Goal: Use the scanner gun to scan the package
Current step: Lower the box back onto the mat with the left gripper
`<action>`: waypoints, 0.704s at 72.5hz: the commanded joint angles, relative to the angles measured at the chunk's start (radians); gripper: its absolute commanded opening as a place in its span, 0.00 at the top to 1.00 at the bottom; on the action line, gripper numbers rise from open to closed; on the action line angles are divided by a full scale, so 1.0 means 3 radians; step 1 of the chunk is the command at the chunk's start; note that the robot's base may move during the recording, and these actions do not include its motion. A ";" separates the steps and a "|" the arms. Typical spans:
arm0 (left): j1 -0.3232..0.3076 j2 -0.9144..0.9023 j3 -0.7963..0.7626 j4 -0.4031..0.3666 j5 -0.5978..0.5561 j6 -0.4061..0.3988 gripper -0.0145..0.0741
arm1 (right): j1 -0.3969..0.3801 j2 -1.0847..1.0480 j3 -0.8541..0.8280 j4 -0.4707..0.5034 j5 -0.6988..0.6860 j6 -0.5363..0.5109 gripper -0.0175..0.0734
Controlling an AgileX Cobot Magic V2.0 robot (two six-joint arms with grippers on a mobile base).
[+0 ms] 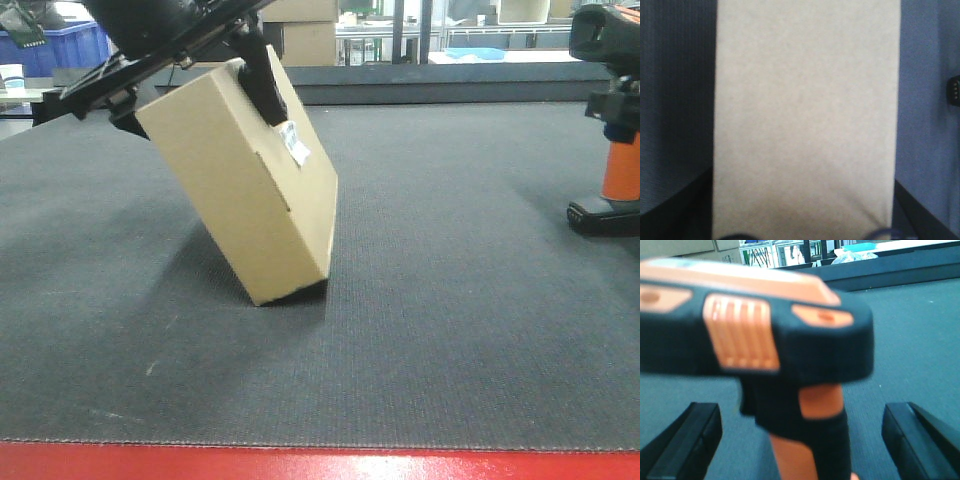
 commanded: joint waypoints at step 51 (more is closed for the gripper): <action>0.1138 -0.0292 -0.0455 0.0901 0.0798 0.0717 0.96 | -0.0001 -0.1076 0.1087 -0.0190 -0.0370 -0.0012 0.19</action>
